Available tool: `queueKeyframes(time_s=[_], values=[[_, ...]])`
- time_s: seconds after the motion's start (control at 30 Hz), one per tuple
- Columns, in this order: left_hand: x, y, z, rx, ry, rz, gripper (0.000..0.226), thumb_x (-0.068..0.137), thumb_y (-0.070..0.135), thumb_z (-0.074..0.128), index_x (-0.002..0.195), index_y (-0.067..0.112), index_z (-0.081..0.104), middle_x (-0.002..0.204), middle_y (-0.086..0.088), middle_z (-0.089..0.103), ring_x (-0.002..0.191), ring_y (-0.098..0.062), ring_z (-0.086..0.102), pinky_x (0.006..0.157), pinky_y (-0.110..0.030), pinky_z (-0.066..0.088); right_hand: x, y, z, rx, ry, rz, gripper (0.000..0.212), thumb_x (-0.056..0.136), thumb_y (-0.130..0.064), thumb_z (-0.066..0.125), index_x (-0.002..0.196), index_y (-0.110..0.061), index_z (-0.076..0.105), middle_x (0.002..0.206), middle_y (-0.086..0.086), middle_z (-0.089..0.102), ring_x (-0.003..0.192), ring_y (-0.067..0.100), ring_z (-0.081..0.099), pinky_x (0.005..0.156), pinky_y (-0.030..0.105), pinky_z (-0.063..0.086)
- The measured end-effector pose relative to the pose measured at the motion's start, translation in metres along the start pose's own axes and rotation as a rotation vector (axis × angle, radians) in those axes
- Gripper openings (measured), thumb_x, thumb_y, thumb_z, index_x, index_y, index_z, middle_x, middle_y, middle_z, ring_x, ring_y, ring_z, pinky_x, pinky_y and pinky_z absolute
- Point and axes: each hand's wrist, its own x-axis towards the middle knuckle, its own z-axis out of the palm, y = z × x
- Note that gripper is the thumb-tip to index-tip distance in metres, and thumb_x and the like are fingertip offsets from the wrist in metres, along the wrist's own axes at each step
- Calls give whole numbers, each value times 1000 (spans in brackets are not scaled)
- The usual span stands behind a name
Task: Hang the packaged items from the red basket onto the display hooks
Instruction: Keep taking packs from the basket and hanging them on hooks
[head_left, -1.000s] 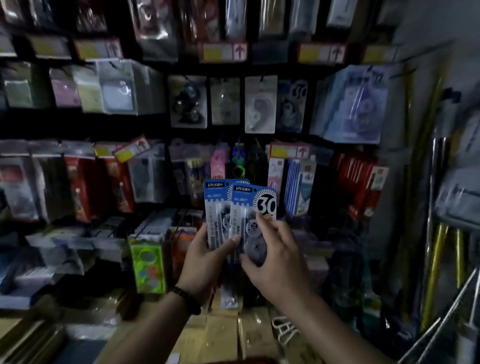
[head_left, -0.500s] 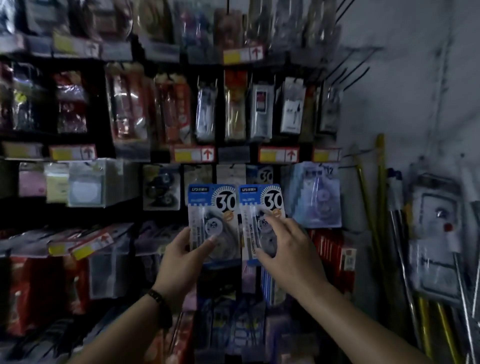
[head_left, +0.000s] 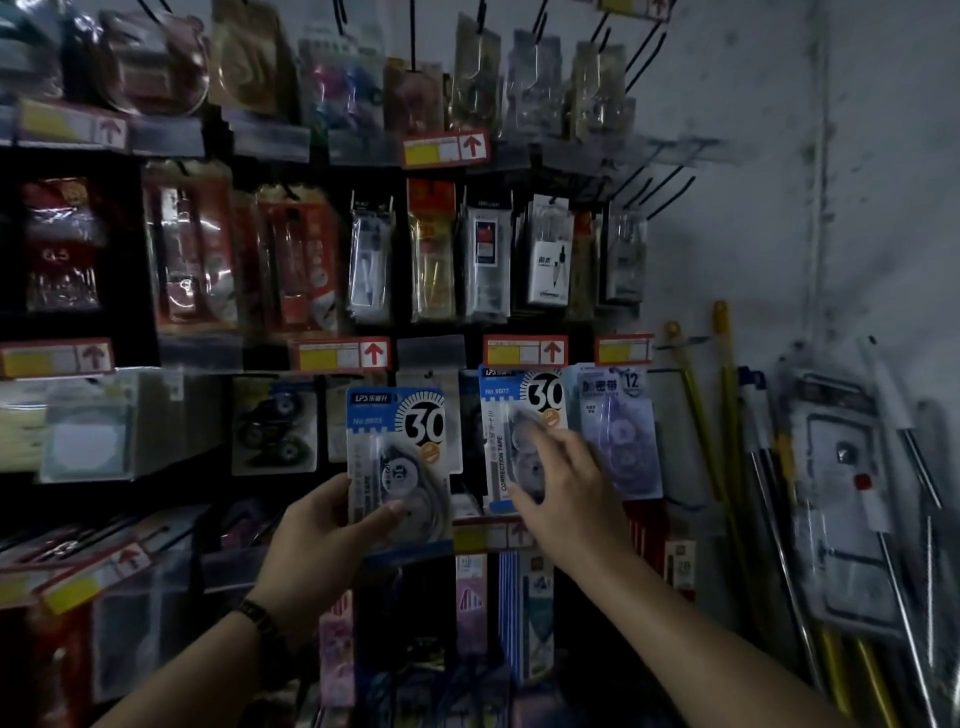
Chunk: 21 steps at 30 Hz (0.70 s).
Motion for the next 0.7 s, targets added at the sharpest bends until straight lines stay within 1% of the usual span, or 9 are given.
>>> queueKeyframes(time_s=[0.07,0.13,0.2,0.27,0.33,0.43,0.53,0.63,0.7], values=[[1,2,-1,-2,1,-2,20,95,18,78,114,21,75,104,-2,83,94,-25,81,78,-55,67,5,0,2,-10,14,-15,72,92,-41,77,155,-24,45,144,-3,47,134,22,50,100,32,55],[2,4,-2,-2,-5,-2,21,95,20,78,116,22,75,105,-1,83,95,-26,81,79,-56,67,9,-1,2,-41,-4,-18,73,94,-43,74,157,-24,43,145,-2,46,135,21,47,103,34,54],[3,7,-4,-3,-5,-6,22,94,21,79,115,22,75,105,0,83,94,-25,82,77,-53,67,12,-3,1,-55,-48,5,73,97,-43,70,160,-27,37,148,-4,43,139,20,41,108,36,51],[3,9,-4,-1,-6,-9,22,94,21,79,115,21,75,103,1,83,91,-22,82,73,-47,67,16,-6,1,-53,-78,33,73,98,-44,68,161,-29,34,149,-5,42,141,19,39,109,35,48],[3,12,-3,-9,-9,-10,23,94,20,79,116,21,75,104,0,83,91,-22,82,73,-47,67,20,-9,0,-42,-93,49,73,97,-45,67,161,-30,35,146,-5,43,139,20,41,106,35,49],[2,13,-3,-7,-24,-22,23,93,21,80,116,21,75,106,-1,83,94,-24,82,78,-53,67,21,-13,-2,-20,-86,65,70,95,-48,67,157,-30,40,140,-5,46,132,20,46,98,37,54],[1,14,-4,-5,-34,-33,24,93,21,80,116,21,76,107,-3,83,97,-27,81,82,-58,66,22,-15,-7,4,-59,93,68,93,-51,64,155,-32,44,133,-5,48,124,18,48,88,34,53],[1,15,-4,2,-44,-37,23,93,22,81,115,21,76,107,-3,83,97,-27,81,82,-58,66,26,-17,-8,-6,-79,104,70,92,-49,64,157,-31,44,134,-5,48,124,18,48,86,32,50],[3,14,-3,12,-44,-38,22,92,23,81,114,22,77,107,-3,83,97,-27,81,81,-58,66,29,-19,-6,-30,-127,113,71,93,-46,66,158,-31,41,139,-4,47,126,19,48,89,32,50]])
